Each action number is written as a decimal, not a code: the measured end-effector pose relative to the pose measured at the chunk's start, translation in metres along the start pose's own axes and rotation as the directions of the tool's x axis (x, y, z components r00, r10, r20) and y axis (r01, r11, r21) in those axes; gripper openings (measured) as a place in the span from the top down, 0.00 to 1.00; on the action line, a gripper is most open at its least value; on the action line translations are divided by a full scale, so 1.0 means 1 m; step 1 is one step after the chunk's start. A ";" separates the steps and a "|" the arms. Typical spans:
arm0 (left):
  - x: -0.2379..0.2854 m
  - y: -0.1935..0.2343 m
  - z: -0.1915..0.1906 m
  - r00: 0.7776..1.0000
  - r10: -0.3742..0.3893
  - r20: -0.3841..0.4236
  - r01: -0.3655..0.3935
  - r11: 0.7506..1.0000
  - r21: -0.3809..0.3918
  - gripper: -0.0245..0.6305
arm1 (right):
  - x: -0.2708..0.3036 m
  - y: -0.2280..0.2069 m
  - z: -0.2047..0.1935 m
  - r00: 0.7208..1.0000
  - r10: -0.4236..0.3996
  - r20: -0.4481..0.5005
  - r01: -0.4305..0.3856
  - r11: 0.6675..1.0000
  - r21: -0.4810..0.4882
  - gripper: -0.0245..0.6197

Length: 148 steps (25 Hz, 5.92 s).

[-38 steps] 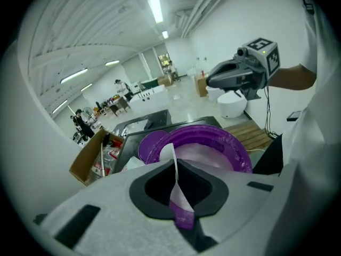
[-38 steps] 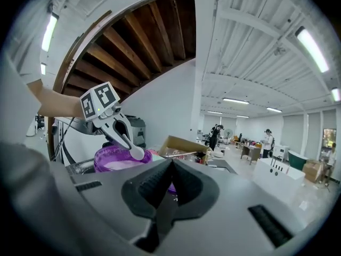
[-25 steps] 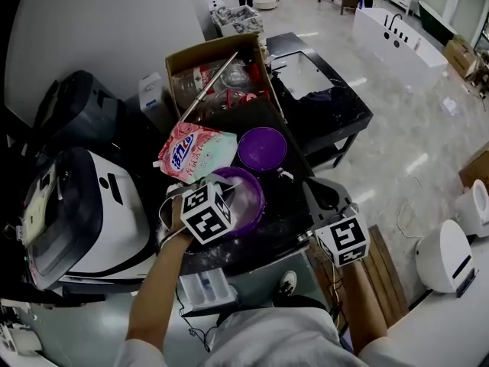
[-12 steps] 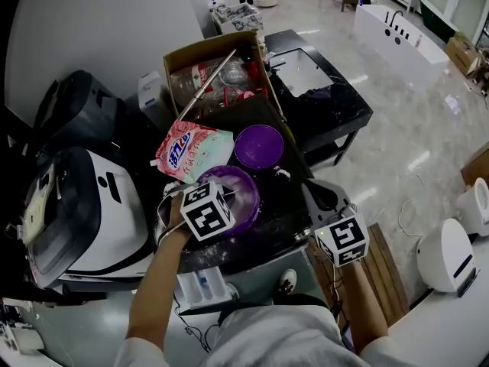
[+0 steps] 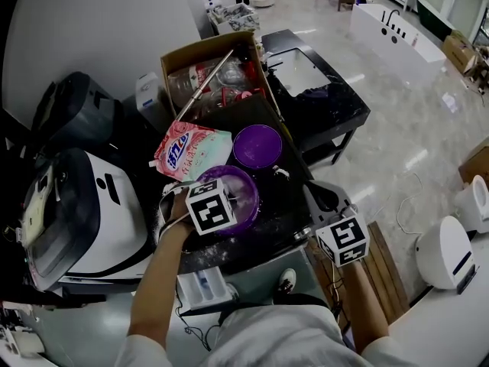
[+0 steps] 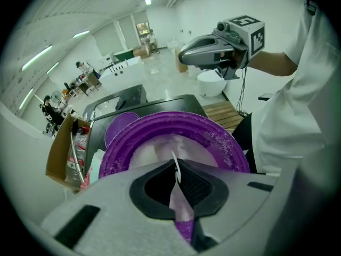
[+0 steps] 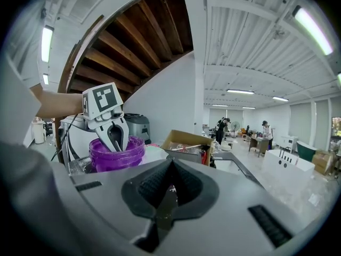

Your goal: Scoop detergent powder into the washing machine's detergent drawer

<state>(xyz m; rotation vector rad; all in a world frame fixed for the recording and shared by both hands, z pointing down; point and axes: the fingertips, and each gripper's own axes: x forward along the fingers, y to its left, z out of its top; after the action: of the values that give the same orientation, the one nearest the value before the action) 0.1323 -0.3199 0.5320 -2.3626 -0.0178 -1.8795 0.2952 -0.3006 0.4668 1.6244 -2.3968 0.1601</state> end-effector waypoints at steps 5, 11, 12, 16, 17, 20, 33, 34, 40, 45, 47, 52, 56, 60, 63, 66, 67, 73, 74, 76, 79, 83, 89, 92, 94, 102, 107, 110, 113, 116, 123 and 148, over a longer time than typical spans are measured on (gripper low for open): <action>0.000 -0.006 -0.002 0.998 -0.062 -0.006 0.062 0.998 0.020 0.94 | -0.002 0.001 0.000 1.000 -0.006 -0.012 0.006 1.000 -0.002 0.96; -0.012 -0.019 0.001 0.986 -0.155 0.057 0.154 0.988 0.014 0.94 | -0.004 0.005 -0.001 0.999 -0.016 -0.030 0.016 1.000 0.001 0.96; -0.015 -0.022 0.002 0.982 -0.172 0.073 0.172 0.985 0.015 0.94 | -0.004 0.006 -0.002 0.999 -0.016 -0.038 0.016 1.000 -0.001 0.96; -0.024 -0.031 0.004 0.964 -0.228 0.140 0.230 0.973 0.006 0.94 | -0.005 0.012 0.003 0.999 -0.012 -0.041 0.012 1.000 -0.003 0.96; -0.027 -0.032 0.003 0.958 -0.239 0.158 0.242 0.970 0.001 0.94 | -0.005 0.014 0.005 0.999 -0.015 -0.038 0.015 1.000 -0.004 0.96; -0.036 -0.034 0.001 0.944 -0.256 0.208 0.264 0.964 -0.013 0.94 | -0.006 0.020 0.011 0.999 -0.029 -0.034 0.029 1.000 -0.003 0.96; -0.063 -0.029 -0.010 0.881 -0.219 0.419 0.293 0.948 -0.122 0.94 | -0.022 0.055 0.027 0.997 -0.081 0.006 0.081 0.996 0.021 0.96; -0.066 -0.026 -0.012 0.873 -0.199 0.444 0.288 0.947 -0.140 0.94 | -0.024 0.057 0.028 0.996 -0.087 0.008 0.087 0.996 0.025 0.96; -0.092 -0.007 -0.024 0.790 -0.015 0.613 0.217 0.942 -0.256 0.94 | -0.031 0.069 0.040 0.991 -0.132 0.024 0.131 0.991 0.027 0.96; -0.115 0.012 -0.046 0.700 0.196 0.687 0.156 0.897 -0.414 0.94 | -0.028 0.084 0.054 0.990 -0.138 0.033 0.138 0.990 -0.003 0.96; -0.126 0.018 -0.055 0.652 0.270 0.709 0.152 0.869 -0.471 0.94 | -0.027 0.092 0.061 0.990 -0.137 0.042 0.138 0.990 -0.016 0.96; -0.156 0.023 -0.068 0.539 0.403 0.740 0.122 0.832 -0.542 0.94 | -0.030 0.111 0.076 0.988 -0.141 0.055 0.144 0.988 -0.050 0.96; -0.176 0.018 -0.072 0.470 0.451 0.759 0.084 0.833 -0.547 0.94 | -0.032 0.122 0.089 0.985 -0.162 0.053 0.166 0.984 -0.072 0.96; -0.199 0.010 -0.073 0.391 0.464 0.795 0.065 0.848 -0.527 0.94 | -0.038 0.134 0.105 0.980 -0.184 0.071 0.191 0.977 -0.096 0.96; -0.212 0.004 -0.076 0.357 0.459 0.814 0.106 0.846 -0.523 0.94 | -0.046 0.147 0.112 0.976 -0.202 0.078 0.209 0.972 -0.108 0.96; -0.215 0.000 -0.084 0.344 0.452 0.823 0.192 0.824 -0.533 0.94 | -0.052 0.162 0.117 0.973 -0.217 0.078 0.225 0.968 -0.111 0.96; -0.214 -0.002 -0.088 0.337 0.450 0.827 0.223 0.815 -0.535 0.94 | -0.053 0.168 0.117 0.972 -0.221 0.078 0.228 0.967 -0.110 0.96; -0.214 -0.023 -0.119 0.292 0.439 0.850 0.362 0.772 -0.523 0.94 | -0.060 0.204 0.109 0.971 -0.231 0.059 0.236 0.967 -0.097 0.96; -0.214 -0.027 -0.125 0.291 0.442 0.848 0.370 0.766 -0.526 0.94 | -0.060 0.209 0.107 0.972 -0.227 0.053 0.232 0.968 -0.095 0.96; -0.216 -0.035 -0.138 0.289 0.453 0.843 0.381 0.754 -0.535 0.94 | -0.058 0.220 0.107 0.976 -0.212 0.047 0.216 0.972 -0.098 0.96; -0.224 -0.045 -0.159 0.271 0.492 0.828 0.398 0.726 -0.561 0.94 | -0.053 0.235 0.110 0.985 -0.166 0.052 0.171 0.979 -0.113 0.96; -0.232 -0.061 -0.181 0.256 0.564 0.785 0.400 0.678 -0.617 0.94 | -0.044 0.248 0.116 0.995 -0.077 0.070 0.086 0.987 -0.135 0.96; -0.219 -0.100 -0.212 0.270 0.676 0.686 0.398 0.570 -0.719 0.94 | -0.038 0.262 0.106 0.996 0.070 0.061 -0.059 0.984 -0.167 0.96; -0.199 -0.122 -0.223 0.302 0.717 0.628 0.399 0.503 -0.766 0.94 | -0.038 0.269 0.090 0.990 0.134 0.037 -0.126 0.977 -0.174 0.96; -0.186 -0.141 -0.229 0.327 0.740 0.588 0.397 0.457 -0.796 0.94 | -0.039 0.276 0.078 0.983 0.182 0.015 -0.177 0.968 -0.176 0.96; -0.146 -0.196 -0.248 0.381 0.802 0.460 0.378 0.319 -0.869 0.94 | -0.042 0.302 0.034 0.946 0.324 -0.030 -0.324 0.929 -0.178 0.96; -0.119 -0.217 -0.252 0.434 0.799 0.415 0.350 0.275 -0.895 0.94 | -0.045 0.312 0.010 0.925 0.375 -0.058 -0.379 0.909 -0.173 0.96; -0.103 -0.226 -0.253 0.471 0.790 0.393 0.335 0.253 -0.908 0.94 | -0.046 0.313 -0.003 0.918 0.390 -0.076 -0.397 0.903 -0.162 0.96; -0.086 -0.231 -0.255 0.520 0.771 0.368 0.294 0.243 -0.924 0.94 | -0.045 0.312 -0.014 0.912 0.399 -0.092 -0.409 0.899 -0.154 0.96; -0.067 -0.235 -0.252 0.575 0.741 0.347 0.226 0.264 -0.938 0.94 | -0.044 0.308 -0.025 0.910 0.401 -0.106 -0.413 0.899 -0.146 0.96; -0.031 -0.242 -0.233 0.640 0.675 0.367 0.222 0.295 -0.929 0.94 | -0.046 0.300 -0.053 0.908 0.393 -0.143 -0.409 0.905 -0.113 0.96; 0.053 -0.244 -0.178 0.832 0.426 0.355 0.066 0.560 -0.826 0.94 | -0.057 0.261 -0.116 0.913 0.331 -0.238 -0.344 0.939 -0.013 0.96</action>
<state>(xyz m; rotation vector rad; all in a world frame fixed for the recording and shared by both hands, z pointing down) -0.0494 -0.0999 0.6448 -3.1864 1.2927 -1.1536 0.0895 -0.1251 0.5750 1.0857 -2.4497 0.3234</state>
